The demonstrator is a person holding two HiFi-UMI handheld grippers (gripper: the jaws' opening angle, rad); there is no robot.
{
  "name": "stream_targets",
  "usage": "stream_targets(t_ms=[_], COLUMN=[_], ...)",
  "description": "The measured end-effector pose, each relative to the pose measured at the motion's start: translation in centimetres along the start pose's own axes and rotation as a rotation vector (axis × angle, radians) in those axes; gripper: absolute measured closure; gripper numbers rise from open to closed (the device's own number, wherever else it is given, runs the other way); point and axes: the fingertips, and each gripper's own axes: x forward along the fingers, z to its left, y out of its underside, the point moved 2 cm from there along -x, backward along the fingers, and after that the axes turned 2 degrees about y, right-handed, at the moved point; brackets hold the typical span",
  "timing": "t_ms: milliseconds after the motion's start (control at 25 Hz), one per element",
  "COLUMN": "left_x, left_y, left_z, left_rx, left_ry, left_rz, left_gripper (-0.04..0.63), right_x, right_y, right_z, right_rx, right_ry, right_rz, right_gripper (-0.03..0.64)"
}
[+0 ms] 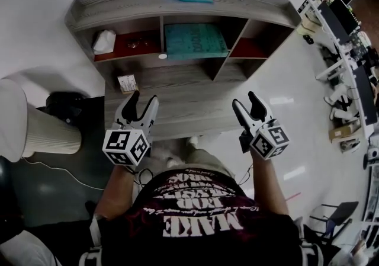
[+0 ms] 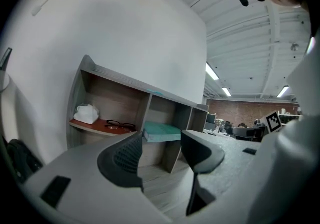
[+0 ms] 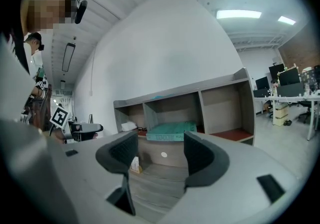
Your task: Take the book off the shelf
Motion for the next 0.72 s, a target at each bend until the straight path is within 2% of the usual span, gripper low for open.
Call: stream_targets(t_ms=[360,520,720], left_x=[0.7,2.6,6.1], left_y=[-0.2,0.0,0.3], left_z=[1.8,2.9,3.4], left_rx=[-0.001,-0.021,-0.039], left_ry=[-0.042,-0.063,-0.048], left_rz=[0.018,0.053,0.086], left_gripper=[0.364,0.364,0.364], right_x=[3.7,6.0,9.1], right_y=[0.2,0.6,1.1], right_z=[-1.2,-2.1,-4.8], right_rx=[0.037,0.062,0.092], right_ry=[-0.038,-0.056,-0.052], right_rz=[-0.002,0.011,0.027], right_gripper=[0.333,0.334,0.337])
